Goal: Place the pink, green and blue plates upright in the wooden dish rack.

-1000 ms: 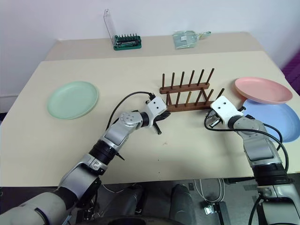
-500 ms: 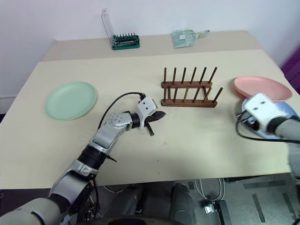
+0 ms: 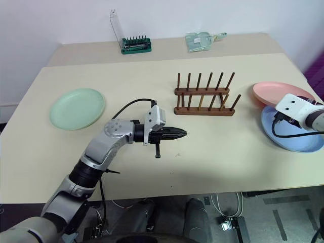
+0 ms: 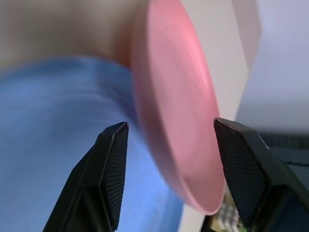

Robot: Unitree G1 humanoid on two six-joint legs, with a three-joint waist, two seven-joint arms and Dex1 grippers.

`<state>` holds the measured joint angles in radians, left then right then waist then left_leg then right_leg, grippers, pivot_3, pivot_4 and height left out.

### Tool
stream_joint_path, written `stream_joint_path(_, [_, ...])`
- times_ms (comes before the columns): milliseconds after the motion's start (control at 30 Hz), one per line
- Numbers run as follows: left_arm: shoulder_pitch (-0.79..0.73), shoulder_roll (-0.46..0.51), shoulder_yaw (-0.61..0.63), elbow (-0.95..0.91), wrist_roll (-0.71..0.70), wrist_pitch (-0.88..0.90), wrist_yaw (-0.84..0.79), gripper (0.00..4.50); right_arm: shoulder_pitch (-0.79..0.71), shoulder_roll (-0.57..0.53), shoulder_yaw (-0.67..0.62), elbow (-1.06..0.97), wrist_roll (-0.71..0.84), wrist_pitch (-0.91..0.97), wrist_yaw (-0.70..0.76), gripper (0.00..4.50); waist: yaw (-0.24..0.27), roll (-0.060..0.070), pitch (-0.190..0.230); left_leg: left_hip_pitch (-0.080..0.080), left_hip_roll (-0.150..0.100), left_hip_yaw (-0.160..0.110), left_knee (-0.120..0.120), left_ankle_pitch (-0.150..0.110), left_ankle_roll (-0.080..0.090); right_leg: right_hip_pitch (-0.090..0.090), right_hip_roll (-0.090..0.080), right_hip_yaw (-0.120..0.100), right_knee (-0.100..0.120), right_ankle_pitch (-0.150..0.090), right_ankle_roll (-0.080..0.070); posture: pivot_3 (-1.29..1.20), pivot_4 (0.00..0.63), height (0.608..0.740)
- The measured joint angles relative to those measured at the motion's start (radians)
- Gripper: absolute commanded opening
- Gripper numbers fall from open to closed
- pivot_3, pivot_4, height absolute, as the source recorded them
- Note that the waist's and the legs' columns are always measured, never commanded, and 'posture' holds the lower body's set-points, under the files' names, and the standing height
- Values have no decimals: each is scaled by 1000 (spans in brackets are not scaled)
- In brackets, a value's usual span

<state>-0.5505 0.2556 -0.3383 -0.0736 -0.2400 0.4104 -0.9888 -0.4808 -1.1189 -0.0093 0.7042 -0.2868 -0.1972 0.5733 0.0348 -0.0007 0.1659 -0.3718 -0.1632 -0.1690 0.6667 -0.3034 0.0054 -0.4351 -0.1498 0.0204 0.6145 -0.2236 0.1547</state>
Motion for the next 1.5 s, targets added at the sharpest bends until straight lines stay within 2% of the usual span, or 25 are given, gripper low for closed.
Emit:
stream_joint_path(133, [11, 11, 1, -27, -8, 15, 18, 0, -55, 2, 82, 145, -72, -111, -50, 33, 1, 0, 0, 0, 0, 0, 0, 0, 0, 0, 0, 0, 0, 0, 0, 0, 150, 740])
stream_joint_path(300, [36, 40, 3, -46, -10, 24, 37, 0, -78, 6, 105, 211, -100, -178, -107, 33, -2, 1, 0, 0, 0, 1, -1, 0, 0, -2, 0, 2, 0, 0, 0, 0, 150, 740])
stream_joint_path(433, [37, 55, 11, -54, -10, 25, 52, 0, -74, 2, 75, 118, -84, -191, -143, 33, -9, 2, 0, -1, 0, 2, -1, 0, 0, -3, 1, 3, 1, 0, 0, 0, 150, 740])
stream_joint_path(533, [39, 67, 23, -54, -13, 34, 65, 0, -61, 51, -79, -156, 149, -29, -72, 33, -24, 2, 0, -2, 1, 2, -1, 0, 0, -4, 2, 3, 1, 0, 0, 0, 150, 740])
stream_joint_path(600, [38, 66, 37, -54, -23, 40, 73, 0, -66, 144, -238, -446, 485, 287, -11, 33, -25, 2, 1, -2, 3, 1, -1, 0, 0, -4, 3, 3, 0, 0, 0, 0, 150, 740])
stream_joint_path(667, [37, 72, 52, -54, -35, 43, 75, 0, -65, 169, -330, -663, 775, 546, 35, 33, -18, 2, 1, -2, 3, 0, -1, 0, 0, -3, 2, 2, 0, 0, 0, 0, 150, 740])
stream_joint_path(767, [35, 89, 76, -48, -43, 43, 71, 0, -78, 197, -434, -808, 1127, 827, 56, 33, 1, 1, 1, -2, 2, -1, 1, -1, 1, 0, 1, 1, -2, 2, -2, 0, 150, 740])
stream_joint_path(867, [34, 98, 86, -41, -48, 43, 64, 0, -67, 194, -453, -839, 1238, 939, 99, 33, 10, 1, 1, -2, 1, -1, 2, -1, 2, 1, 1, 0, -2, 2, -2, 0, 150, 740])
stream_joint_path(1000, [20, 96, 86, -27, -50, 43, 57, 0, -68, 186, -435, -777, 1255, 1009, 149, 33, 4, 1, 1, -2, 1, 0, 2, -1, 2, -1, 1, 0, -2, 2, -1, 0, 150, 740])
stream_joint_path(1167, [19, 96, 86, -29, -54, 43, 59, 0, -72, 154, -367, -690, 1174, 997, 241, 33, 1, 1, 1, -2, 2, 2, 1, -1, 2, -3, 1, 1, -1, 2, -1, 0, 150, 740])
stream_joint_path(1467, [39, 105, 86, -63, -57, 59, 74, 0, -171, 158, -264, -452, 1039, 973, 370, 33, 3, 1, 1, -2, 2, 3, 1, -1, 2, -3, 1, 1, -1, 2, -1, 0, 150, 740])
stream_joint_path(1500, [41, 105, 86, -66, -57, 60, 75, 0, -191, 162, -248, -418, 1019, 966, 378, 367, 2, 1, 1, -2, 2, 3, 1, -1, 2, -3, 1, 1, -1, 2, -1, 0, 150, 740])
